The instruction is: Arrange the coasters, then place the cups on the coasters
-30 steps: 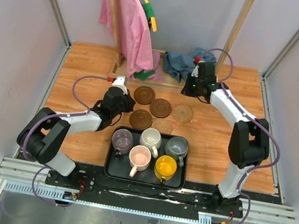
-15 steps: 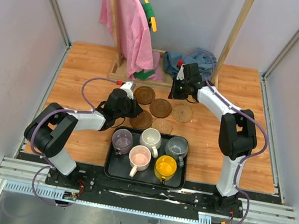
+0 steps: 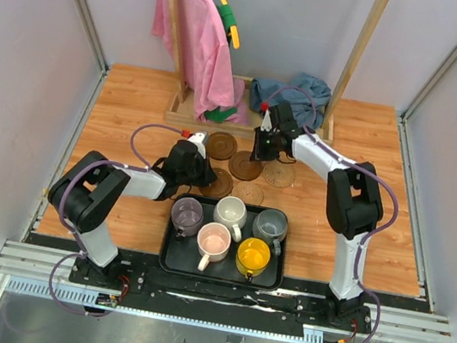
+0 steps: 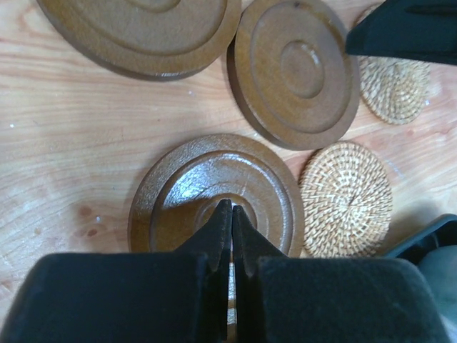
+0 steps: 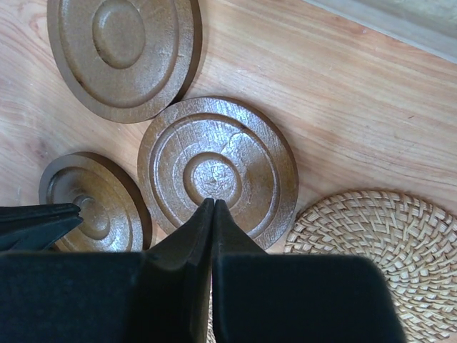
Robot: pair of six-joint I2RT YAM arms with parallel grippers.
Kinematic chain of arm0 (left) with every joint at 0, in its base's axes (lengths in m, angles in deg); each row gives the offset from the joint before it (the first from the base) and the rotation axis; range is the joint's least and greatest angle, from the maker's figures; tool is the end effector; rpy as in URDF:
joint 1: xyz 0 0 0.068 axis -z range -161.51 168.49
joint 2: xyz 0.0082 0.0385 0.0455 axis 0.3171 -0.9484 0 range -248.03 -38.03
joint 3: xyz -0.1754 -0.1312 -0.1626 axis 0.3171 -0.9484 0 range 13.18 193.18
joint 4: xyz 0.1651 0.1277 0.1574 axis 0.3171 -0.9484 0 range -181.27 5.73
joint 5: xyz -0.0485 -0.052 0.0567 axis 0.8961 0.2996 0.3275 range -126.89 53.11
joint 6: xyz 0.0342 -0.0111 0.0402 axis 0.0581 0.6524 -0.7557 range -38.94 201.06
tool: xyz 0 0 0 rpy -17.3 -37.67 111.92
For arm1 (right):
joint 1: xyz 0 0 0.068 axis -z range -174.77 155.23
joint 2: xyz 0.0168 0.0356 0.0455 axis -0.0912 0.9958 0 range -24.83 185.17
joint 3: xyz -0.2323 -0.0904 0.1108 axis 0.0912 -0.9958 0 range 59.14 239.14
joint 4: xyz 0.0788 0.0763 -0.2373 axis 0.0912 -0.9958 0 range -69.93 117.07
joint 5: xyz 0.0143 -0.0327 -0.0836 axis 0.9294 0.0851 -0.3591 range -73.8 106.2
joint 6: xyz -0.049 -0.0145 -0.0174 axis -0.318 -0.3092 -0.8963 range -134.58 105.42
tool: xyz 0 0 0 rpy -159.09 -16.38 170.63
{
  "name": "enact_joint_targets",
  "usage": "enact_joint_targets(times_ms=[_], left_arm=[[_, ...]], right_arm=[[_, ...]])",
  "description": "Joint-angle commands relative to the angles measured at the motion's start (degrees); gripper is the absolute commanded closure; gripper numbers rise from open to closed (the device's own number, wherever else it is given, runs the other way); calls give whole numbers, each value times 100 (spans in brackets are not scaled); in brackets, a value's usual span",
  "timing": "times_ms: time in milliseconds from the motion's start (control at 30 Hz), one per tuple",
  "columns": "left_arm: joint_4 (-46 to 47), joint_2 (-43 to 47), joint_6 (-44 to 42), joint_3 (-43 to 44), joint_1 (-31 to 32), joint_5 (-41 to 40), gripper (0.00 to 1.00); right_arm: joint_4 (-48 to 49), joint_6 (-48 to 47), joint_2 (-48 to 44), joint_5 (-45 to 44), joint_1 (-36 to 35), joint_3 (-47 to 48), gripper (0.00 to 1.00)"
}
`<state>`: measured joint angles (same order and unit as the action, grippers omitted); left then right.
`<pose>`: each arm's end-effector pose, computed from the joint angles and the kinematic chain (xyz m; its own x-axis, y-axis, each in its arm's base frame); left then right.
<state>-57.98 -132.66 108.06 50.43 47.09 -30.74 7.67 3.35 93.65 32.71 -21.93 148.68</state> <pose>0.2770 -0.1555 0.1461 -0.6567 -0.1560 -0.7379 0.2901 0.8508 -0.4381 0.4056 0.2195 0.1987 -0.8190 -0.0884 -0.5669 -0.3716 0.8346 0.4067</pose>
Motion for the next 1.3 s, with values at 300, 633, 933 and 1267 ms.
enact_joint_targets(times_ms=[300,633,933,1267], left_arm=[[-210,-511,2,207,14,-4,99],[-368,-673,96,291,15,-106,99],[-636,-472,55,191,-128,-448,99],[-994,-242,27,132,-685,-727,99]], right_arm=[[-357,-61,487,-73,-70,415,99],[-473,-125,690,-170,-62,488,99],[-676,-113,1063,-456,34,868,99],[-758,9,1303,-791,645,1285,99]])
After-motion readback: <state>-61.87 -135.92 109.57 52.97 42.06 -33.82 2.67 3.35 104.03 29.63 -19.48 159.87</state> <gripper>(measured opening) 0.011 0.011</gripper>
